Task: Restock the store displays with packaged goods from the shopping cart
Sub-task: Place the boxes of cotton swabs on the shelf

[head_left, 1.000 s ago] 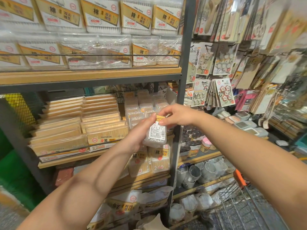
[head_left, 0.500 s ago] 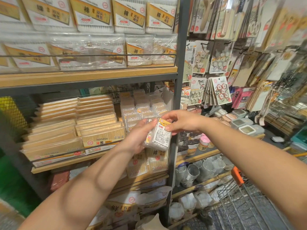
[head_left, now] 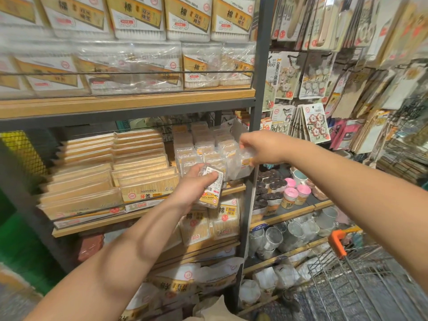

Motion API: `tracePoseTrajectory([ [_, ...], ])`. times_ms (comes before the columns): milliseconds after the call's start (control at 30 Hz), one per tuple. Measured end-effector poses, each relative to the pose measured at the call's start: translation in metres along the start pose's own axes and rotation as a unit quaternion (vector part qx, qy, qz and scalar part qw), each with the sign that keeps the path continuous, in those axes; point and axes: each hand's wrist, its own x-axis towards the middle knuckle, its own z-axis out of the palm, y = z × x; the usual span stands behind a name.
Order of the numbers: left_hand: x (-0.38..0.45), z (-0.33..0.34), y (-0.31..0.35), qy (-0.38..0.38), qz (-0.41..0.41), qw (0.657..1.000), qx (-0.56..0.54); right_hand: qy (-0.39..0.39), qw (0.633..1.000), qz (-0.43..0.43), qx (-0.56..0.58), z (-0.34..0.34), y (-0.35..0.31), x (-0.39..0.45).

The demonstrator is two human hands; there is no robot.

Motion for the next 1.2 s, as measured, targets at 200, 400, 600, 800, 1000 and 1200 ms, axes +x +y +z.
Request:
tracePoseTrajectory([
  [200,-0.001,-0.008,-0.001,0.017,-0.029,0.998,-0.045,0.026,0.989,-0.022,-0.145,0.003,-0.009,0.015],
  [400,-0.003,-0.010,0.004,0.016,-0.036,0.998,-0.048,0.063,0.981,-0.014,-0.183,0.012,-0.008,0.022],
  [600,-0.002,-0.010,0.006,0.005,-0.030,0.998,-0.054,0.057,0.969,-0.019,-0.239,0.024,-0.011,0.026],
  [800,-0.017,-0.005,0.021,-0.033,-0.045,0.993,-0.108,0.084,0.963,-0.018,-0.255,0.047,-0.011,0.025],
  [1000,-0.010,-0.007,0.017,0.008,-0.076,0.983,-0.168,0.081,0.977,-0.009,-0.198,0.062,-0.012,0.016],
  [1200,-0.015,-0.008,0.020,-0.006,-0.072,0.976,-0.206,0.007,0.951,0.007,0.311,0.074,-0.052,-0.025],
])
